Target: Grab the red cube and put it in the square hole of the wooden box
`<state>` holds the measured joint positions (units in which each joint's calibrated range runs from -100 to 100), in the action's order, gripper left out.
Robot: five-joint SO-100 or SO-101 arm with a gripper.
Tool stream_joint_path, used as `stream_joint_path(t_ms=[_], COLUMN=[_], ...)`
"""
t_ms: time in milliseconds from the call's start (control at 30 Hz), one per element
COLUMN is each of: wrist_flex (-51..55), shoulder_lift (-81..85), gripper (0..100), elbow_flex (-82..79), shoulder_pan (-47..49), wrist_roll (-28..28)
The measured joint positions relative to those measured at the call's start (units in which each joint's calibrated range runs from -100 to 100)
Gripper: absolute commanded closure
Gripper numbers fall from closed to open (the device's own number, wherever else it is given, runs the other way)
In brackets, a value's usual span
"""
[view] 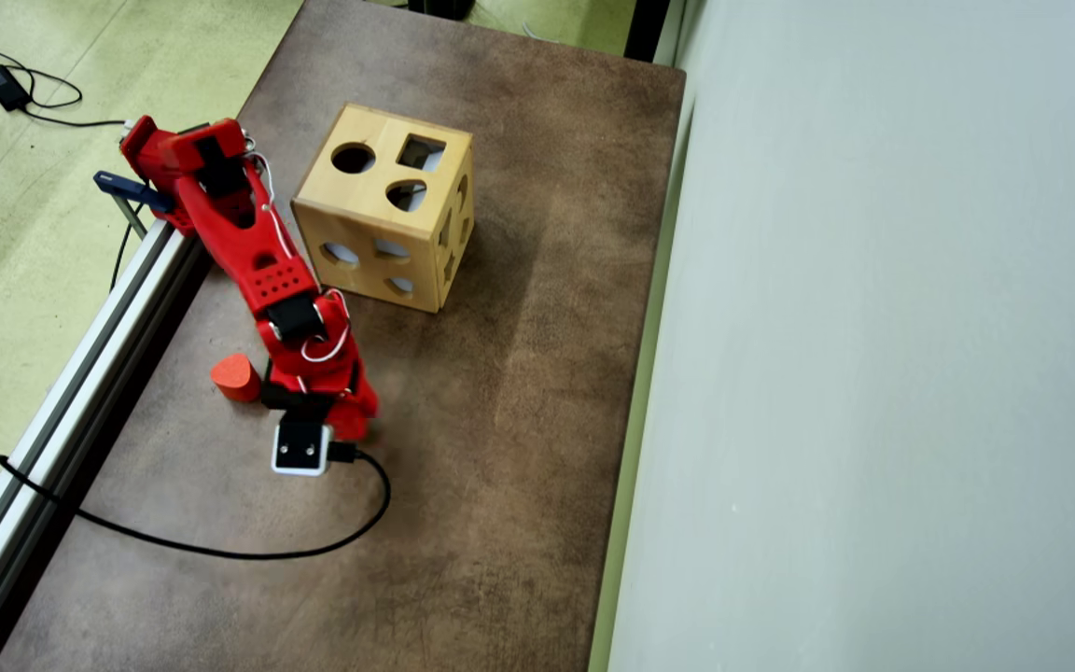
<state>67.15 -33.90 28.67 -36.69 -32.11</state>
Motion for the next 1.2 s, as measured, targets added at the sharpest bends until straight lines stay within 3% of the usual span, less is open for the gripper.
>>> stream_joint_path(t_ms=[200, 533, 900, 1200], wrist_flex=[2.7, 29.6, 30.2, 30.2], shoulder_lift=[13.8, 25.2, 28.1, 28.2], gripper=[98, 98, 98, 98], elbow_flex=[0.0, 0.0, 0.0, 0.0], shoulder_pan=[-0.4, 3.2, 11.8, 21.3], wrist_roll=[4.7, 10.8, 11.5, 16.6])
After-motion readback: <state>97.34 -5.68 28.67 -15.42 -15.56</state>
